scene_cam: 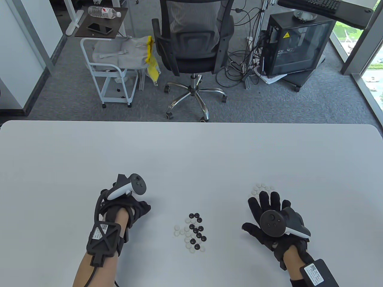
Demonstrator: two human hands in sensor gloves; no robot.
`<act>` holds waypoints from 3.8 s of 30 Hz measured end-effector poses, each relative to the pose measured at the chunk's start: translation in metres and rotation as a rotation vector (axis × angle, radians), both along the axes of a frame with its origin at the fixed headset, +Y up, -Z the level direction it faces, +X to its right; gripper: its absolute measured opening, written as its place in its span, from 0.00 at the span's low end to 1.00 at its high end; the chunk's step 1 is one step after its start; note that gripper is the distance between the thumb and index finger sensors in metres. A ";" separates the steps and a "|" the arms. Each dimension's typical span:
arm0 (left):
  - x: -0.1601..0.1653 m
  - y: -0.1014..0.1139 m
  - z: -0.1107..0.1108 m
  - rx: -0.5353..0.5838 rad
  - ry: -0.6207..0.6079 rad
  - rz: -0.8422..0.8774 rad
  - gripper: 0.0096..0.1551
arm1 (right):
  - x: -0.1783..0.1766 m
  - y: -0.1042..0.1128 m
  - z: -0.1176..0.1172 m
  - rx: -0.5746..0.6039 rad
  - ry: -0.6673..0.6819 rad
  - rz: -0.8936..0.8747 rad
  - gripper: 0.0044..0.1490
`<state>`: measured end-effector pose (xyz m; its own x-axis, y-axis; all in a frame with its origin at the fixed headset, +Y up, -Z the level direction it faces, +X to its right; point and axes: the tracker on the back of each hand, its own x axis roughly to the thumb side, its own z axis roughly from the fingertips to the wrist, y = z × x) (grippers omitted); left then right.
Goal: Go stone sorting task
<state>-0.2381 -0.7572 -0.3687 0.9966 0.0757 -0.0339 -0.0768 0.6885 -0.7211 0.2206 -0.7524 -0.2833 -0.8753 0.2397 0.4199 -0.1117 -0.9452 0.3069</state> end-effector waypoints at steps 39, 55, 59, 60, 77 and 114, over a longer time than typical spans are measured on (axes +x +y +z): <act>0.156 0.001 0.022 0.001 -0.447 0.167 0.39 | 0.000 0.000 0.000 0.010 0.002 -0.010 0.57; 0.073 0.002 -0.010 0.007 -0.169 -0.054 0.38 | 0.002 0.002 0.000 0.011 0.001 -0.018 0.57; 0.038 0.002 -0.013 -0.012 -0.060 -0.033 0.38 | 0.002 0.001 0.000 0.010 -0.001 -0.017 0.57; 0.031 0.002 -0.013 -0.013 -0.039 -0.031 0.38 | 0.002 0.001 0.000 0.009 -0.002 -0.016 0.57; 0.008 0.016 -0.009 0.028 0.010 -0.071 0.39 | 0.002 0.000 -0.001 -0.002 -0.006 -0.009 0.57; 0.059 -0.010 -0.042 -0.036 0.053 0.116 0.38 | 0.003 0.002 0.000 0.019 -0.002 -0.021 0.57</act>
<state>-0.1790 -0.7670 -0.4111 0.9779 0.1881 -0.0912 -0.1932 0.6468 -0.7377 0.2235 -0.7502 -0.2836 -0.8711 0.2499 0.4228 -0.1318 -0.9482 0.2889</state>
